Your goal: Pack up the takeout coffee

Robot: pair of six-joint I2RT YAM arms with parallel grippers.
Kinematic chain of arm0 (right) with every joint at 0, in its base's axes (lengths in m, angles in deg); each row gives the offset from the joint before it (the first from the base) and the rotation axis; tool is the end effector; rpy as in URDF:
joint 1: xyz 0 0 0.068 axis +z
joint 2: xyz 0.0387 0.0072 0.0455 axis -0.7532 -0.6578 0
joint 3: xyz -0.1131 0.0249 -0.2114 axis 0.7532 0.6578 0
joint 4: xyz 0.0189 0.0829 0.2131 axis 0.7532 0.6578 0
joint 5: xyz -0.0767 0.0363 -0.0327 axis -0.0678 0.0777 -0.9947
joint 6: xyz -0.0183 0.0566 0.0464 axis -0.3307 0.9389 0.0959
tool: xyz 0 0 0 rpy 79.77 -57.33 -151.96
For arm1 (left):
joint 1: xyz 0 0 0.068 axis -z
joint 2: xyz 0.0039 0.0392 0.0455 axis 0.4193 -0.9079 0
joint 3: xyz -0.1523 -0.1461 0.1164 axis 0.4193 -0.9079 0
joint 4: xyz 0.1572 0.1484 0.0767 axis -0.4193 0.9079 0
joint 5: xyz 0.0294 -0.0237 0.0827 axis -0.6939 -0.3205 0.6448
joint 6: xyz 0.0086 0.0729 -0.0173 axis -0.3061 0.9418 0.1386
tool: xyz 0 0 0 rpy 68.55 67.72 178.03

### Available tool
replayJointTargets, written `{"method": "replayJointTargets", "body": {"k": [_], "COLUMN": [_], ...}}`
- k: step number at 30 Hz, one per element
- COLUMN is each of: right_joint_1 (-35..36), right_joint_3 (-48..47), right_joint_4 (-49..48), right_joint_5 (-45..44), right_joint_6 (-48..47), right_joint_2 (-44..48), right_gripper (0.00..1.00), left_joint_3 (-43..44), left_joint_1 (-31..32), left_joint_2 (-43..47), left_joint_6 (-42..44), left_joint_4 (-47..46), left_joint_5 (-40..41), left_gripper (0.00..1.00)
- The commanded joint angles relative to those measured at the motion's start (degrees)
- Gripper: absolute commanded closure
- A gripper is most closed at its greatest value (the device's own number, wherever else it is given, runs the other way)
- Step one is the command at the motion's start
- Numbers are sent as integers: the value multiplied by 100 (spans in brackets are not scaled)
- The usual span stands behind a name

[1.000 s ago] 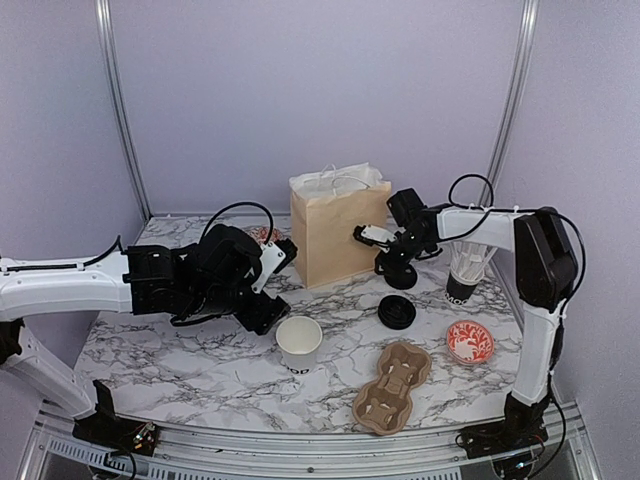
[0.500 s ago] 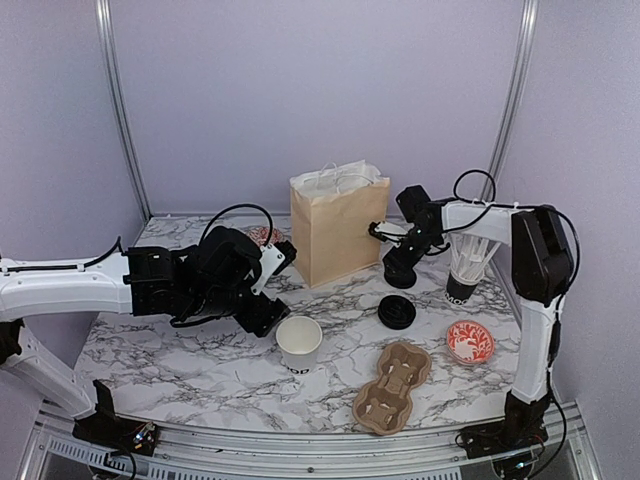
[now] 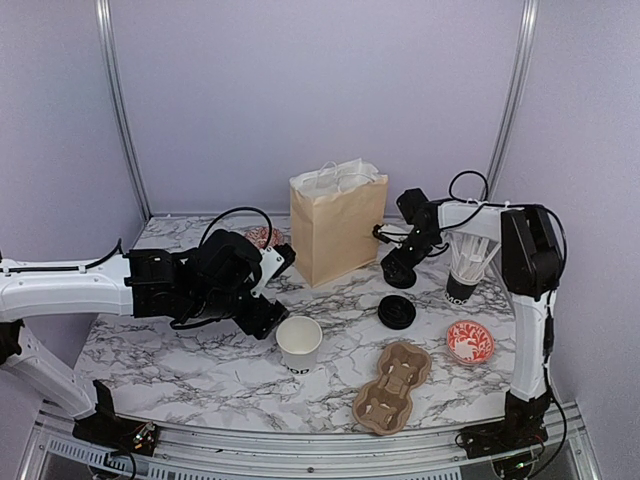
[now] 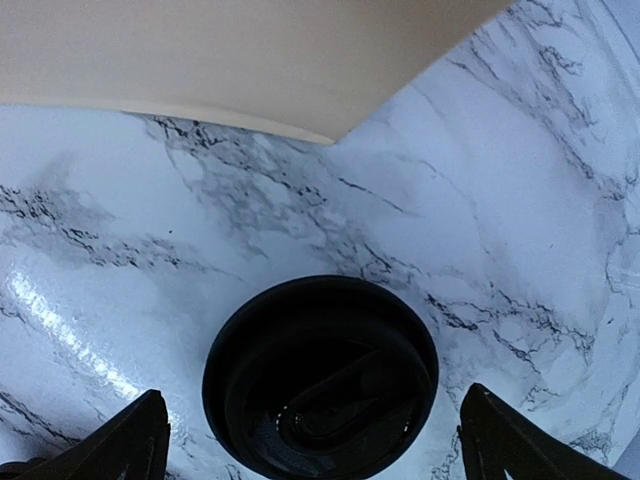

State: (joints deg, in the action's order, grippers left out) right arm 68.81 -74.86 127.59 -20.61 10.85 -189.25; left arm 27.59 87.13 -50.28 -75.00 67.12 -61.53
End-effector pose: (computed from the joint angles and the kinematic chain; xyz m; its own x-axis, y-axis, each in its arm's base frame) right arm 0.3874 0.1417 0.1372 -0.6592 -0.6649 -0.3514 -0.6668 0.7328 -0.1356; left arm 0.1586 -0.2599 0.2467 -0.3578 0.5130 -0.7803 0.7050 0.6964 0.1346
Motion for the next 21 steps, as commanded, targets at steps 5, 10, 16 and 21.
{"method": "replayJointTargets", "body": {"k": [5, 10, 16, 21], "right_joint_1": [-186, -236, -245, -245], "right_joint_3": [-497, -565, -597, -552], "right_joint_4": [95, 228, 339, 450], "right_joint_5": [125, 365, 576, 808], "right_joint_6": [188, 236, 246, 179], "right_joint_2": [-370, -529, -585, -425], "right_gripper": [2, 4, 18, 25], "left_joint_3": [-47, -47, -57, -65], "left_joint_1": [-12, -12, -12, -16], "left_joint_2": [-77, -91, -121, -106], "left_joint_6": [-31, -9, 11, 34], "left_joint_4": [-101, -103, -112, -108], "left_joint_5": [-106, -97, -80, -73], "left_gripper": [19, 19, 19, 19]}}
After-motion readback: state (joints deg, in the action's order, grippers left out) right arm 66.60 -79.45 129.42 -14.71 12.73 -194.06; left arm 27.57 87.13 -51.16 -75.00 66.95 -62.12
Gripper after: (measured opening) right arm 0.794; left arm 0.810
